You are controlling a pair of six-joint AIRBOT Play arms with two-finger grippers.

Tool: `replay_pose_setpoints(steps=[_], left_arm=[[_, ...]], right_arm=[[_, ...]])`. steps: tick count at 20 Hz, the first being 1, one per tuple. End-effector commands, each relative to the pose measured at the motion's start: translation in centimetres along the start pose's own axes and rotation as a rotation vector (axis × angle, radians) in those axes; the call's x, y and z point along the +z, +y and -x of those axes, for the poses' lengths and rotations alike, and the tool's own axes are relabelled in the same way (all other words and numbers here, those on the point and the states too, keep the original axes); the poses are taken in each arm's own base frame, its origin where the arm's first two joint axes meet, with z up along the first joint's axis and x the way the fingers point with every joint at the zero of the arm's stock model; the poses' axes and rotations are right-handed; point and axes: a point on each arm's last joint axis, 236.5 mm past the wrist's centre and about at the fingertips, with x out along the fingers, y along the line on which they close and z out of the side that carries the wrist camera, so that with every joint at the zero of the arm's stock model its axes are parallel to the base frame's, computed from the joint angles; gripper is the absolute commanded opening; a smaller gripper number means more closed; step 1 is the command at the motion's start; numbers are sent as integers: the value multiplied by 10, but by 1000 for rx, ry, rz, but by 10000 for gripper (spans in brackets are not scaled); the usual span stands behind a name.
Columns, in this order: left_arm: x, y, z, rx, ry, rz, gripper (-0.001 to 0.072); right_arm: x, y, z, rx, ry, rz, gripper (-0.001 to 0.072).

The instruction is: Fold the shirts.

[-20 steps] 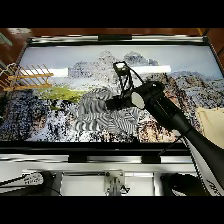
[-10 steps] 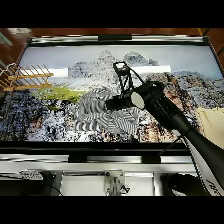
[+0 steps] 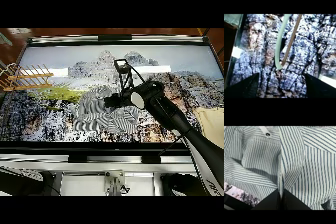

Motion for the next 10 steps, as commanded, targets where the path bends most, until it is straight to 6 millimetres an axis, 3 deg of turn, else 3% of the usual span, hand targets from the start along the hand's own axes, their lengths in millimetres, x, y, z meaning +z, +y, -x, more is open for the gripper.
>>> replay_pose_setpoints(steps=[1, 5, 10], left_arm=[[1, 1, -23, 1, 11, -40, 674], [-6, -6, -40, -38, 39, -57, 610], [-14, -12, -56, -71, 75, -60, 598]], right_arm=[[1, 0, 0, 0, -6, -5, 80], [2, 0, 0, 0, -6, -5, 80], [2, 0, 0, -2, -7, -3, 80]])
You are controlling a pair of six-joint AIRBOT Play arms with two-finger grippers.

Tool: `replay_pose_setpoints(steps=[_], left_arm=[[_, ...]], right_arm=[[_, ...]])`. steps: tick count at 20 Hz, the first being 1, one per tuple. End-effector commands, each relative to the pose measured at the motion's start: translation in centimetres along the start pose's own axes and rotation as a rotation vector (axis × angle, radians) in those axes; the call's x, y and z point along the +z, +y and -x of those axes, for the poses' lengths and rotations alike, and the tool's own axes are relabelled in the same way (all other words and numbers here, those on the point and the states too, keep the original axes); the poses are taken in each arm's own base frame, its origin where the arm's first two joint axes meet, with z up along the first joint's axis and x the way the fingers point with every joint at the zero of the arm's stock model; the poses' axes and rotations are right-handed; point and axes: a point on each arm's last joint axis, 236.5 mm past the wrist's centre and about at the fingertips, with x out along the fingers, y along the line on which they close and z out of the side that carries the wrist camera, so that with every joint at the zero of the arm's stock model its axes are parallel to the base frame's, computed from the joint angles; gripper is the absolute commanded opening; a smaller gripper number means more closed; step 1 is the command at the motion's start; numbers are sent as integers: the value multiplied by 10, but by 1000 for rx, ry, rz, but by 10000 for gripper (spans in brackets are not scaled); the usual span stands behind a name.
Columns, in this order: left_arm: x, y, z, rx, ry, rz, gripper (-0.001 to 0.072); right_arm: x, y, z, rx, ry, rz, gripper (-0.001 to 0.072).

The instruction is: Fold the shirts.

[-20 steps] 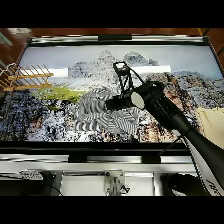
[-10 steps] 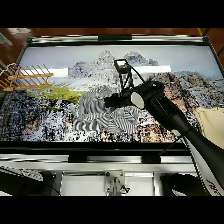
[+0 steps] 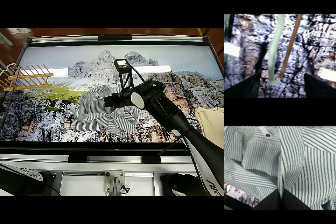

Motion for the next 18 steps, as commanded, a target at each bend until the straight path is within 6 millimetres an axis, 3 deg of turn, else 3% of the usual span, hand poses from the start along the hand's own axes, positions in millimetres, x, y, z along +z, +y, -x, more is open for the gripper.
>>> replay_pose_setpoints(steps=[1, 3, 4, 7, 14, 15, 18], left_arm=[[-5, -3, -12, -21, 26, -9, 598], [-7, -4, -16, -26, 35, -8, 578], [-9, -5, -17, -30, 41, -8, 504], [-11, -2, -18, -31, 45, -13, 466], [-21, -1, -29, -51, 66, 4, 447], [-21, -2, -30, -55, 66, 4, 425], [-21, -2, -31, -54, 66, 2, 261]], right_arm=[[0, 0, 0, -1, -1, 1, 80], [0, 0, 0, -1, -1, 1, 80], [0, 0, 0, -1, -1, 2, 80], [1, -1, 0, -4, -2, 4, 79], [2, -5, 0, -24, -9, 18, 80], [2, -5, 0, -24, -9, 18, 80], [2, -5, 0, -24, -9, 18, 80]])
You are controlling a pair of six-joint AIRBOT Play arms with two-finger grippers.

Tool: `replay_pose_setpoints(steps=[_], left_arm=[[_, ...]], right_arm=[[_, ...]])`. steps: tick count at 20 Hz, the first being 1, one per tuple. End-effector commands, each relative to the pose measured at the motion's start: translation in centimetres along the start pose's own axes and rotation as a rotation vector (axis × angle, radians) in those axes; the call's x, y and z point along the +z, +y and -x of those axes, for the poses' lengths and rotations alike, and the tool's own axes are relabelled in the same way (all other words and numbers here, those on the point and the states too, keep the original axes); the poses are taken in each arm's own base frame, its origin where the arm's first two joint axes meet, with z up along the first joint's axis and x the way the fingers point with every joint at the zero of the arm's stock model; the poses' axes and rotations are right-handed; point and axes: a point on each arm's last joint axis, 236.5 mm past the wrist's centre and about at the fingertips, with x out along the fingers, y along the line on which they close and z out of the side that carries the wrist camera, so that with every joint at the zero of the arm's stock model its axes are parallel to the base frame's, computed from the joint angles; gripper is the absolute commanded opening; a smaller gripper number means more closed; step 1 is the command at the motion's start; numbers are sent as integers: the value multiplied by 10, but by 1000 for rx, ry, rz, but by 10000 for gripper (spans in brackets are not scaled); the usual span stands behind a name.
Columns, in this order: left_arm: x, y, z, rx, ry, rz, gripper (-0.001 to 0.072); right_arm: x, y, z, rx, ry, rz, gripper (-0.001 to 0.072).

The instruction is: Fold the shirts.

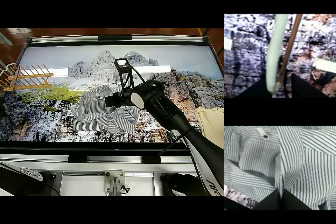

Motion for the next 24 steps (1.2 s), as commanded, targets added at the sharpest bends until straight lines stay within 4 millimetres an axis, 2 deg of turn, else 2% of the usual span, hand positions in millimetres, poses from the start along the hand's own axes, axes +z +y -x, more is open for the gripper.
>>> replay_pose_setpoints(steps=[1, 3, 4, 8, 12, 17, 20, 21, 22, 23, 24], left_arm=[[0, -1, -2, -4, 0, -4, 204], [1, -1, -1, -4, -1, -4, 80], [1, -1, -1, -3, -3, -3, 63], [9, -5, 14, -10, -40, 3, 63], [23, -10, 46, -6, -116, 5, 62], [32, -2, 117, 90, -227, 29, 62], [49, -9, 180, 127, -360, 74, 61], [59, -22, 203, 106, -423, 74, 61], [72, -46, 231, 50, -504, 69, 60], [83, -75, 256, -18, -574, 45, 61], [90, -114, 280, -103, -625, 0, 60]], right_arm=[[0, 0, 0, -3, -1, 3, 80], [0, 0, 0, -3, -1, 3, 80], [0, 0, 0, -3, -1, 3, 80], [0, 0, 0, -3, -1, 3, 80], [0, 0, 0, -3, -1, 3, 80], [4, -2, 6, -9, -19, 9, 79], [24, -18, 34, -81, -91, 60, 79], [32, -26, 48, -121, -112, 71, 79], [37, -35, 61, -161, -122, 65, 79], [39, -45, 72, -195, -117, 38, 79], [39, -55, 81, -214, -105, 8, 79]])
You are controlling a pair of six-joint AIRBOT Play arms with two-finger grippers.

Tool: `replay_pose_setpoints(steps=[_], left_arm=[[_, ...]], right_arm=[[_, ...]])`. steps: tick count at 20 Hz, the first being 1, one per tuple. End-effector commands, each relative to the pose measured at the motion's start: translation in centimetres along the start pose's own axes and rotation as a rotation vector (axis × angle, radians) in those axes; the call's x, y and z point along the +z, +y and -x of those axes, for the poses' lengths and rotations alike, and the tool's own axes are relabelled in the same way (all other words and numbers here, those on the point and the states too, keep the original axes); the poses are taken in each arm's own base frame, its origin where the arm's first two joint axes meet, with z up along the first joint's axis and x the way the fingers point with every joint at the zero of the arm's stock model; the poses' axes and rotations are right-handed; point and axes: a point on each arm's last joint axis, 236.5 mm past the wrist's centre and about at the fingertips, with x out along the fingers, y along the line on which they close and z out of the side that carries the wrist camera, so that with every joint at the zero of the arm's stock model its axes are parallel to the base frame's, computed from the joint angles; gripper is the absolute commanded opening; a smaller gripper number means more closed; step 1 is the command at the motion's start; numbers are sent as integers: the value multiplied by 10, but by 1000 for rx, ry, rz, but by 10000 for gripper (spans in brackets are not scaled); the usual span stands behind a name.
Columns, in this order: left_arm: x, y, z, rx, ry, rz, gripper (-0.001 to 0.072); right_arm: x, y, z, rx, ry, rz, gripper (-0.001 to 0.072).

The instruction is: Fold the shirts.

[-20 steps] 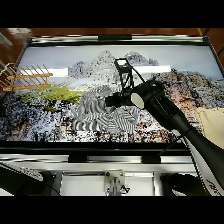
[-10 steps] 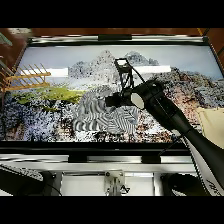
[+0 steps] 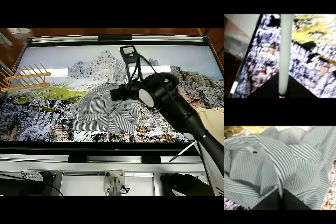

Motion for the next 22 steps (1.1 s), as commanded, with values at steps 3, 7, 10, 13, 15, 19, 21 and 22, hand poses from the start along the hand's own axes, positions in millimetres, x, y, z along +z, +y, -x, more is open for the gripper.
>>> replay_pose_setpoints(steps=[3, 7, 10, 13, 15, 19, 21, 22], left_arm=[[47, -177, 97, -339, -147, -123, 59], [-26, -314, 126, -487, 64, -458, 57], [-87, -368, 149, -450, 121, -710, 57], [-162, -374, 189, -443, 203, -882, 57], [-202, -360, 213, -444, 218, -912, 57], [-269, -340, 227, -485, 244, -980, 57], [-301, -341, 221, -508, 293, -1061, 57], [-307, -344, 216, -502, 300, -1082, 57]], right_arm=[[15, -70, 37, -165, 11, -104, 79], [38, -120, 55, -228, -51, -191, 79], [41, -147, 63, -270, -54, -177, 79], [38, -167, 65, -297, -47, -195, 78], [43, -177, 66, -308, -70, -209, 79], [59, -176, 67, -287, -134, -196, 79], [60, -168, 64, -251, -137, -190, 79], [60, -161, 63, -226, -129, -171, 79]])
